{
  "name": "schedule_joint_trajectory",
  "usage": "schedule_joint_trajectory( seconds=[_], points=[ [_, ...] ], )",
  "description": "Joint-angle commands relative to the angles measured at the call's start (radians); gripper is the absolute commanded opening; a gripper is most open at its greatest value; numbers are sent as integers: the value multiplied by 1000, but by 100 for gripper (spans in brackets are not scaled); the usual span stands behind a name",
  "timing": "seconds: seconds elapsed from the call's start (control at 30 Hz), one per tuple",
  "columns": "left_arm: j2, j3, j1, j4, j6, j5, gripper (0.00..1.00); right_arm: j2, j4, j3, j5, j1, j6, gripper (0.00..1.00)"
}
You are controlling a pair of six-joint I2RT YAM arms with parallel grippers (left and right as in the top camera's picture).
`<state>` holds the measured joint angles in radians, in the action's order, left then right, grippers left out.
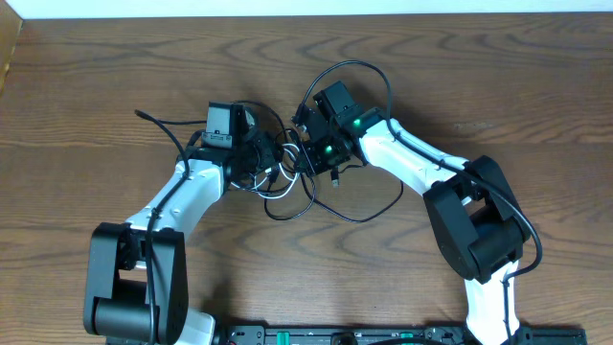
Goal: Untangle cables
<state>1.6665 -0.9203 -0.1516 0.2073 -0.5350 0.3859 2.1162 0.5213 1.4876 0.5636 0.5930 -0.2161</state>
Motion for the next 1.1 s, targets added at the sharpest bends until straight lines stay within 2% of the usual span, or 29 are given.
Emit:
schedule_joint_trajectory(
  seconds=[0.0, 0.23, 0.57, 0.97, 1.07],
  points=[
    [8, 13, 2, 3, -2, -24, 51, 9, -2, 3, 3, 4, 4, 1],
    [8, 13, 2, 8, -2, -59, 42, 9, -5, 3, 3, 4, 4, 1],
    [8, 13, 2, 8, -2, -68, 42, 9, 3, 3, 14, 4, 4, 1],
    [8, 13, 2, 15, -2, -125, 45, -36, -13, 3, 252, -21, 37, 1],
    [8, 13, 3, 32, -20, -179, 45, -71, -16, 3, 331, -32, 67, 1]
  ],
)
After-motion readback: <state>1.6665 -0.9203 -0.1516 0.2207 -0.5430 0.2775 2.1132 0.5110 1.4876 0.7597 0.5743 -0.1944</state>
